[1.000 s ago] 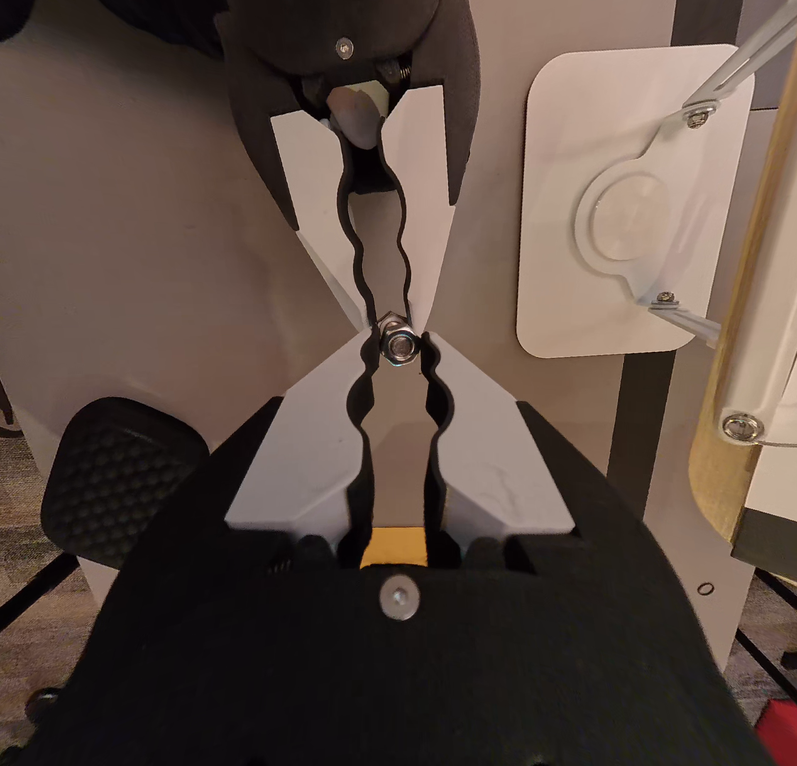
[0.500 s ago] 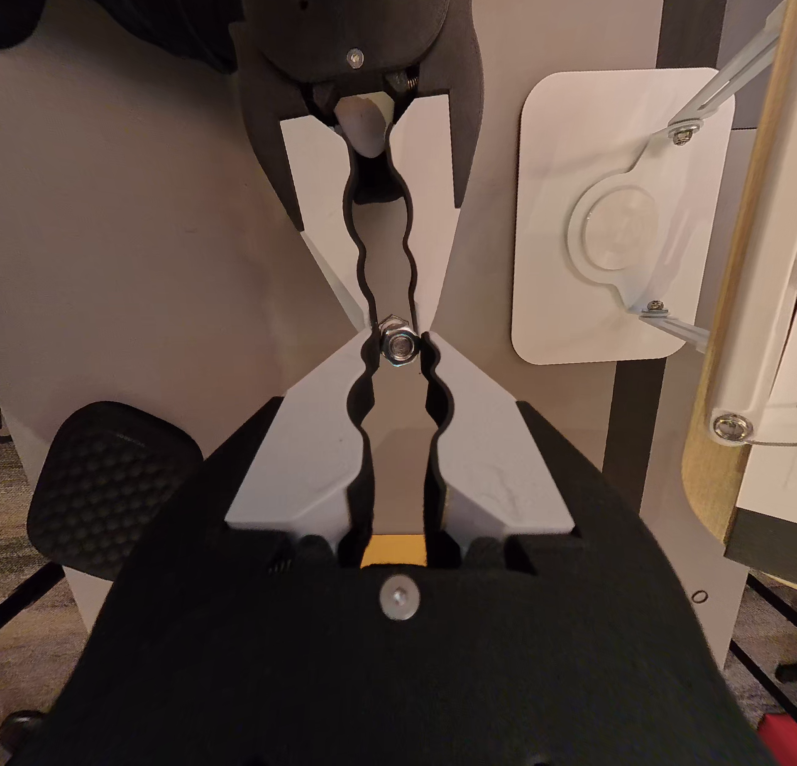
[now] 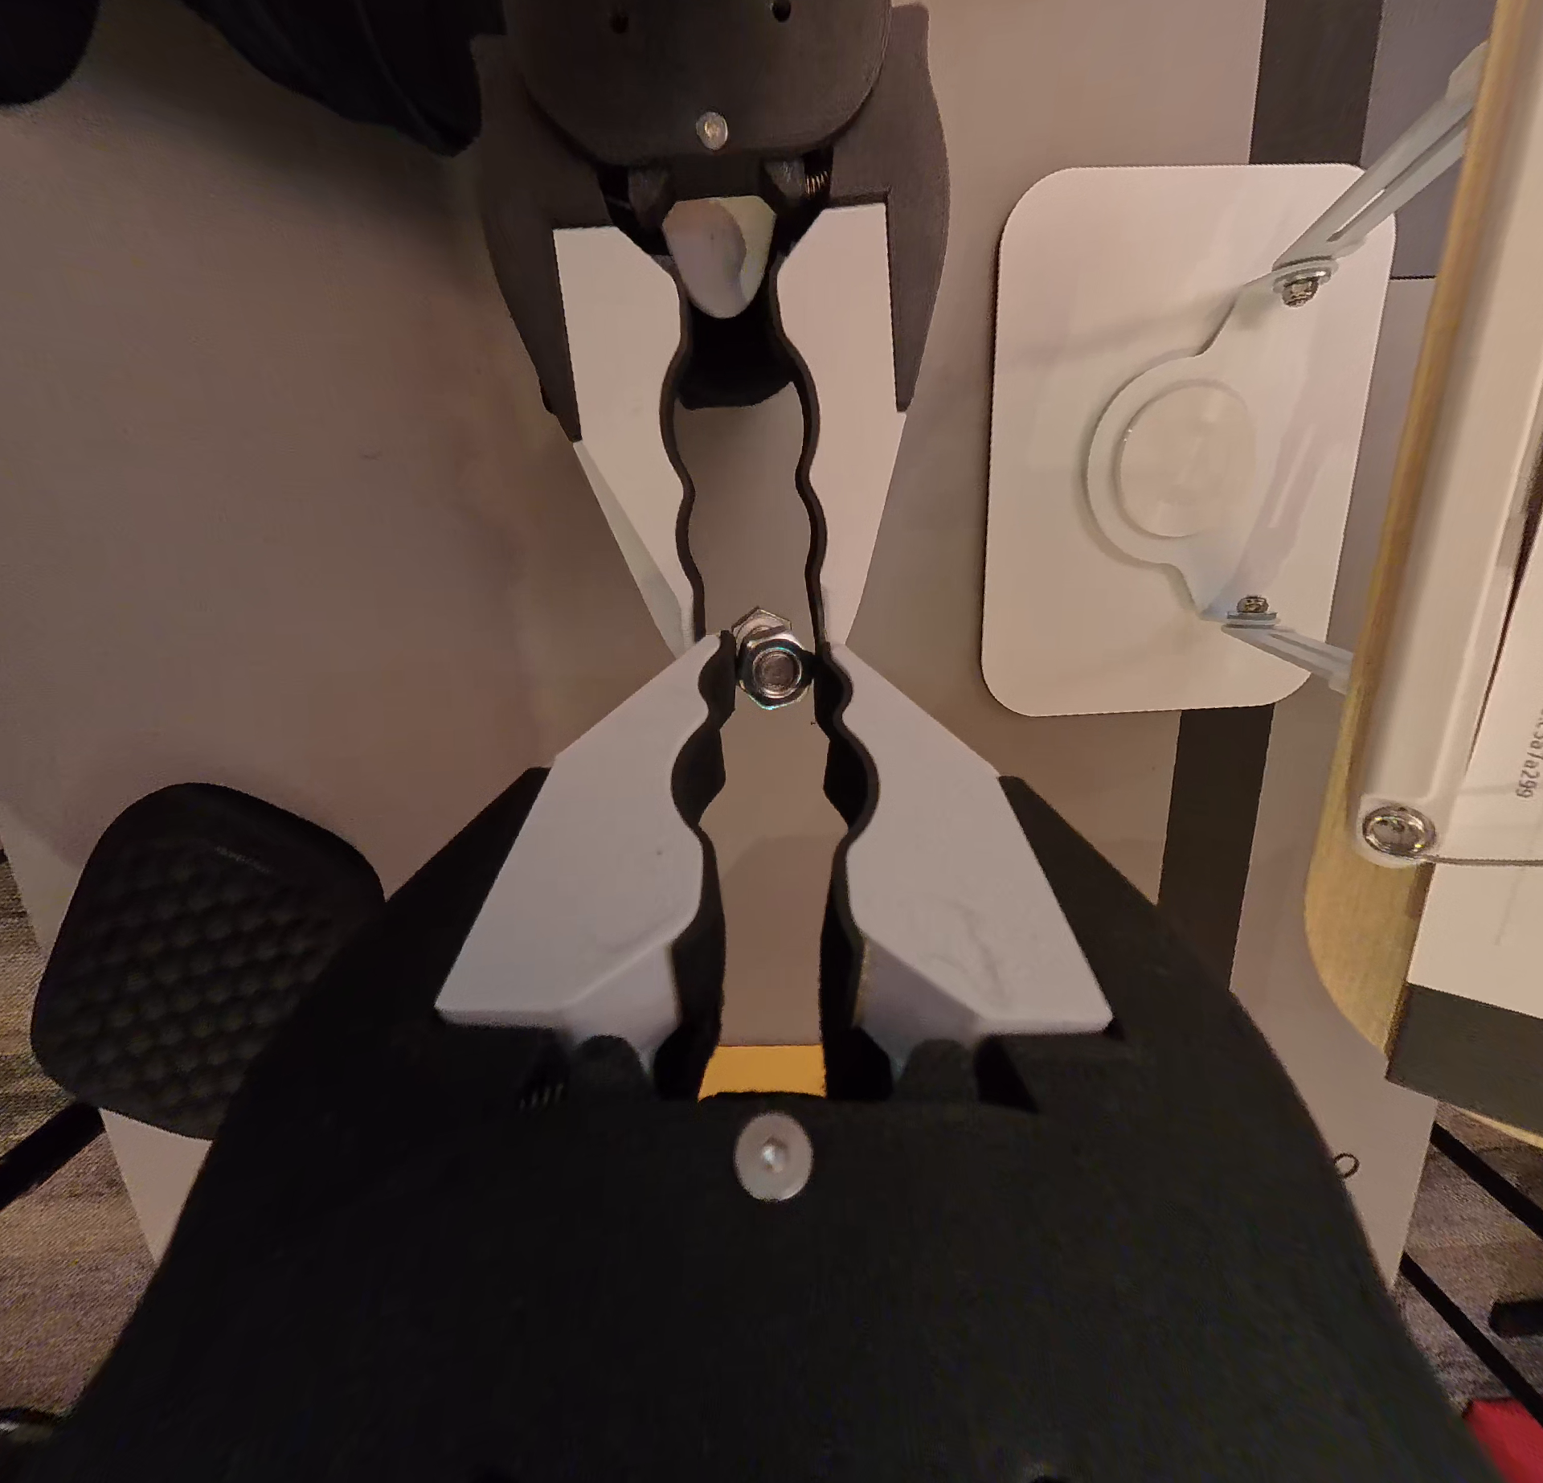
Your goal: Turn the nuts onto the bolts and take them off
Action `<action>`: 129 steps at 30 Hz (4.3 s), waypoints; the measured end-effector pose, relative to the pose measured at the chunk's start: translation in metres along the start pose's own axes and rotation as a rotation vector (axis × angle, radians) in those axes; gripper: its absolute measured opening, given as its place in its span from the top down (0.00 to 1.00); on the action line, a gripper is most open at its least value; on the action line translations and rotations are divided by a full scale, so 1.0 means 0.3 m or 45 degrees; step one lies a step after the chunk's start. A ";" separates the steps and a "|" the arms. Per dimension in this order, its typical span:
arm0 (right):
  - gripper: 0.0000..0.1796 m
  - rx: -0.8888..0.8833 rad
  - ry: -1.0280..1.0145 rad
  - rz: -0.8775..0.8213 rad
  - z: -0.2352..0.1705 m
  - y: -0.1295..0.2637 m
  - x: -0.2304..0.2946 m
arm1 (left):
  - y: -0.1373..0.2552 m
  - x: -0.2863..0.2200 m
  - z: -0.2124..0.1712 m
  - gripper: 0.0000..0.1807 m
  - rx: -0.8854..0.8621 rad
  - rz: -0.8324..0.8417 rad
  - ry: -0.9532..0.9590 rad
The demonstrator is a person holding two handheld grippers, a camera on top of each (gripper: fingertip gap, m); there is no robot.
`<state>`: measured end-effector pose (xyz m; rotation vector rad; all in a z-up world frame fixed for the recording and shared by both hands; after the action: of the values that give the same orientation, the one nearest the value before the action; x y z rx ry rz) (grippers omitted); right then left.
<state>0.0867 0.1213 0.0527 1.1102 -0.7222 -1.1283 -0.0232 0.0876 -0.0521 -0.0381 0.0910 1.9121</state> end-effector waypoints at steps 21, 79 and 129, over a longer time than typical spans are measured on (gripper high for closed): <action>0.81 -0.043 0.254 -0.005 0.030 0.062 0.017 | -0.001 -0.003 -0.004 0.92 0.011 0.010 -0.017; 0.90 0.070 -0.256 0.082 0.026 0.005 -0.026 | 0.000 -0.002 -0.008 0.92 0.020 0.032 -0.040; 0.87 0.159 0.528 0.000 0.034 0.013 0.014 | -0.010 -0.012 -0.007 0.92 0.030 0.010 -0.051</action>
<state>0.0801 0.1141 0.0593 1.3962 -0.4700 -0.8220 -0.0191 0.0849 -0.0540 0.0166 0.0863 1.9187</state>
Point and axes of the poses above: each gripper's, where its closed fingertips meet, y back along the fingers, z out of its top, x = y × z across the jaws, the point moved 10 cm from there along y, back along the fingers, and after that the axes turned 4 degrees about y, right-handed, at the moved point
